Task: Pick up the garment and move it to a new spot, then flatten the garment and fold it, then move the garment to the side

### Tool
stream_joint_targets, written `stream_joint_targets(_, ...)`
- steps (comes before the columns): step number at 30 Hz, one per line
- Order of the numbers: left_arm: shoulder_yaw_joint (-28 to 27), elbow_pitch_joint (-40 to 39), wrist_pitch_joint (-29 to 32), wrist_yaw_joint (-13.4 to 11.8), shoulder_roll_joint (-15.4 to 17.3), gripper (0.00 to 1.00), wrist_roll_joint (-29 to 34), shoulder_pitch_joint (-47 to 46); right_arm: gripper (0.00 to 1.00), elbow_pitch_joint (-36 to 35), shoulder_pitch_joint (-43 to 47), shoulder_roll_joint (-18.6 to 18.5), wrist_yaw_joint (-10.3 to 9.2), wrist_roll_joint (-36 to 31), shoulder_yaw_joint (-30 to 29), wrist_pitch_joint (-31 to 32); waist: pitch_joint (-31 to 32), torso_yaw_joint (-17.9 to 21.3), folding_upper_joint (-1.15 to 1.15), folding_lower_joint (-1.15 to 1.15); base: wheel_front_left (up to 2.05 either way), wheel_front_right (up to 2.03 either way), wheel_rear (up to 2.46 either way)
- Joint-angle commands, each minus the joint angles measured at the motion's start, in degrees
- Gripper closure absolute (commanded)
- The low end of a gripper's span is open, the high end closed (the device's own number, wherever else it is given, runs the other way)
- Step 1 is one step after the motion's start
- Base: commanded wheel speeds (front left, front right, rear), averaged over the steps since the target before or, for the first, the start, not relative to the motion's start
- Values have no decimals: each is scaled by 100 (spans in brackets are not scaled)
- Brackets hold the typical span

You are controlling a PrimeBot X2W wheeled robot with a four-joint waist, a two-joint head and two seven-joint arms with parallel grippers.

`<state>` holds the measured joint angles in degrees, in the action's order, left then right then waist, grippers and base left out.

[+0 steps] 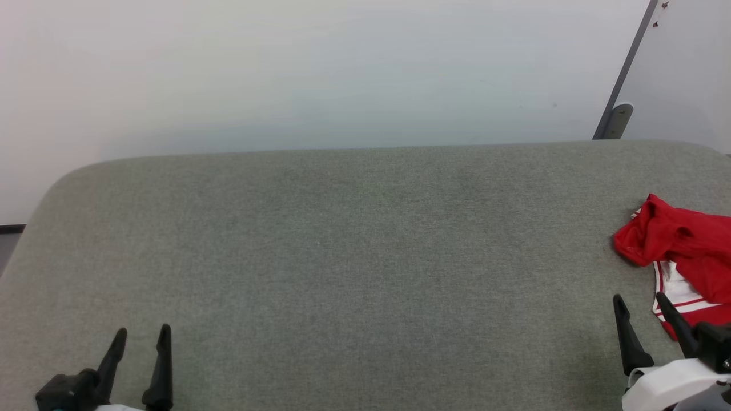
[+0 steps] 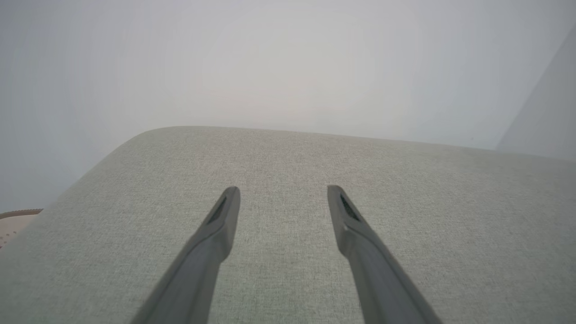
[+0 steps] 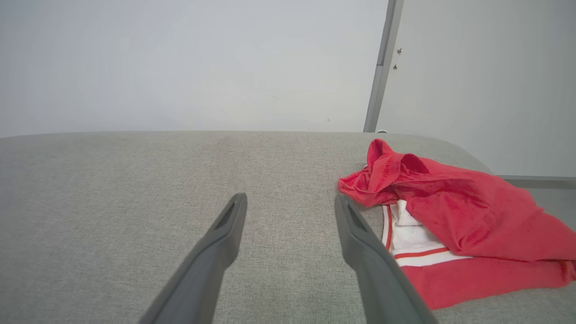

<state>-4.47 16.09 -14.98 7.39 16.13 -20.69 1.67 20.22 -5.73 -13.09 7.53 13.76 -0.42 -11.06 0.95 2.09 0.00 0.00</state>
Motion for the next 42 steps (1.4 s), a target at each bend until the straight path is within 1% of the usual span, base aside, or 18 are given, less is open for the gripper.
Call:
stream_joint_targets(1,15,1,-21,11,0,0,-48,45,0,-43,76,21,-10,-27,-27,17,-5,-2,0,0,0,0,0)
stream_joint_targets(12,108,-72,-21,11,37,0,-148,35,0,-178,157,74,-10,-76,-68,74,-26,-39,0,0,0,0,0)
stream_joint_targets(14,88,-83,-21,12,1,0,-204,43,0,-185,160,96,-10,-80,-77,83,-30,-51,0,0,0,0,0)
stream_joint_targets(15,89,-76,0,1,8,100,-176,0,100,-162,113,81,0,-44,-68,78,-30,-52,0,0,0,0,0)
stream_joint_targets(19,126,107,37,0,-134,100,-183,64,100,27,227,173,1,-15,-57,107,-31,-55,0,0,0,0,0)
stream_joint_targets(32,55,52,412,2,-337,100,-1391,-100,100,-79,156,319,0,1348,-175,411,-39,-71,0,0,0,0,0)
stream_joint_targets(42,20,7,654,3,-474,100,-2210,-202,100,-172,126,416,-1,2271,-229,593,-46,-84,0,0,0,0,0)
